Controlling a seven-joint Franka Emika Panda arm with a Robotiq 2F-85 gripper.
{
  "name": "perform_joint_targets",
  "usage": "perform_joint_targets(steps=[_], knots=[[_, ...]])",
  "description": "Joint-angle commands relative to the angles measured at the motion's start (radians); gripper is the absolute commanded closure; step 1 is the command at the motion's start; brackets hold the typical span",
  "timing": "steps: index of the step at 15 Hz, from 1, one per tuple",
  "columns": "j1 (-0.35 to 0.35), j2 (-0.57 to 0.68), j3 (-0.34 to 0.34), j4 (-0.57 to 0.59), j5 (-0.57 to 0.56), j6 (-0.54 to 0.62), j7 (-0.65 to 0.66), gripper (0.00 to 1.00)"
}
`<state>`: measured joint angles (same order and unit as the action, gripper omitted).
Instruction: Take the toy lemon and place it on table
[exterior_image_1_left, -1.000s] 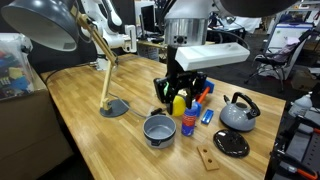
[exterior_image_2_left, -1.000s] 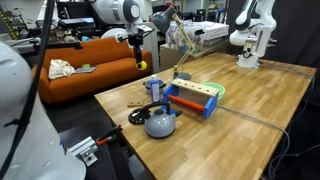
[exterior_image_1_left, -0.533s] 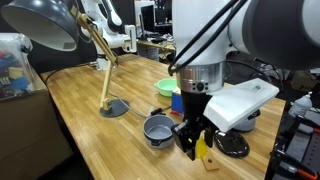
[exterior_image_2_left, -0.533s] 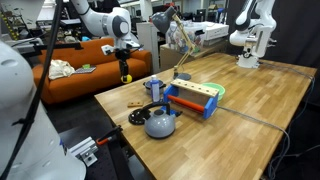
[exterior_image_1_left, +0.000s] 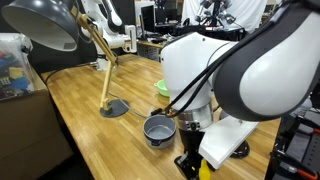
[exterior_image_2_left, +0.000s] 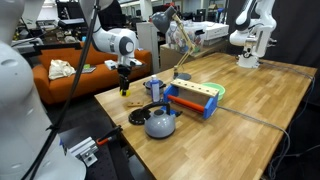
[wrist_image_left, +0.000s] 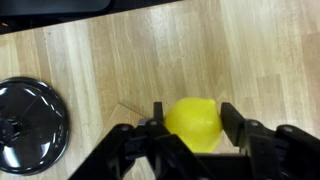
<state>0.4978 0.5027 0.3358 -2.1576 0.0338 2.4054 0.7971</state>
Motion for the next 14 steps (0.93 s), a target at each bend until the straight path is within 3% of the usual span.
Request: perform_joint_targets(steps=[1, 3, 4, 7, 8, 9, 11, 14], knots=[[0.021, 0.057, -0.026, 0.065, 0.017, -0.034, -0.049, 0.66], [0.023, 0.073, -0.032, 0.081, 0.018, -0.040, -0.063, 0.66], [0.021, 0.072, -0.034, 0.080, 0.023, -0.044, -0.068, 0.24], [-0.037, 0.047, 0.017, 0.056, 0.122, -0.062, -0.144, 0.03], [-0.070, 0.022, 0.043, 0.034, 0.189, -0.075, -0.199, 0.01], [0.009, 0.064, -0.023, 0.069, 0.127, -0.041, -0.131, 0.14], [-0.015, 0.040, -0.006, 0.061, 0.178, -0.066, -0.180, 0.01], [-0.023, 0.033, 0.000, 0.052, 0.183, -0.070, -0.186, 0.00]])
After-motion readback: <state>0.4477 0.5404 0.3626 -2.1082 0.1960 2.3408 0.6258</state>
